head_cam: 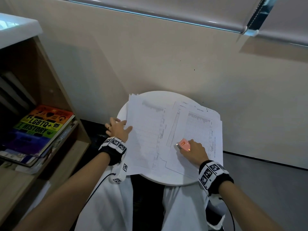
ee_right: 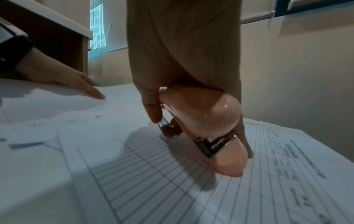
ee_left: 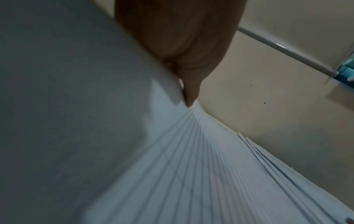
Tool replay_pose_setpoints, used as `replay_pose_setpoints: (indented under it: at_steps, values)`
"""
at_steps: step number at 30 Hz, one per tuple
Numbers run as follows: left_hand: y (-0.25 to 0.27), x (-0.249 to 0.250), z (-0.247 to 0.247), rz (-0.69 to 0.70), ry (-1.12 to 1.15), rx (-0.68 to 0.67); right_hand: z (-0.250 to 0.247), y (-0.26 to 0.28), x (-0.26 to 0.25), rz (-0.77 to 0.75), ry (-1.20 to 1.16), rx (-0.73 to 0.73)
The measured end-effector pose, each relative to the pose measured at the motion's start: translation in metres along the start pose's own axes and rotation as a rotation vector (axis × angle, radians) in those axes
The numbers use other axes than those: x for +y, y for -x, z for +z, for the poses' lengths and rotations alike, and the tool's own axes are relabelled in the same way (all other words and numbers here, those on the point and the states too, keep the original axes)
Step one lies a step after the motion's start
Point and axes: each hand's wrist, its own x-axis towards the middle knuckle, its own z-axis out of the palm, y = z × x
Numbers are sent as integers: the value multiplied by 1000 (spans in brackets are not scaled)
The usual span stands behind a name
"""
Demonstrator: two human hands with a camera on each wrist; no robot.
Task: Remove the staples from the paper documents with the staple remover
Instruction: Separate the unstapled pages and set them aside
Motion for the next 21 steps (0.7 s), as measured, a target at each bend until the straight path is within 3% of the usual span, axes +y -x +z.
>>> replay_pose_setpoints:
  at_steps: [3,7,14,18,21]
  values:
    - [5,-13,-12,287,50,192,4,-2,0,2,4,9]
    - [0,-22,-36,471,334,212,5,-3,1,7,20,24]
    - [-11,-27,-78,342,797,83,4,-3,2,14,29,-2]
    - [-7,-22,-83,322,754,53,3,-1,0,11,29,2]
    - [-7,-25,-68,221,594,73,2,0,-1,22,22,7]
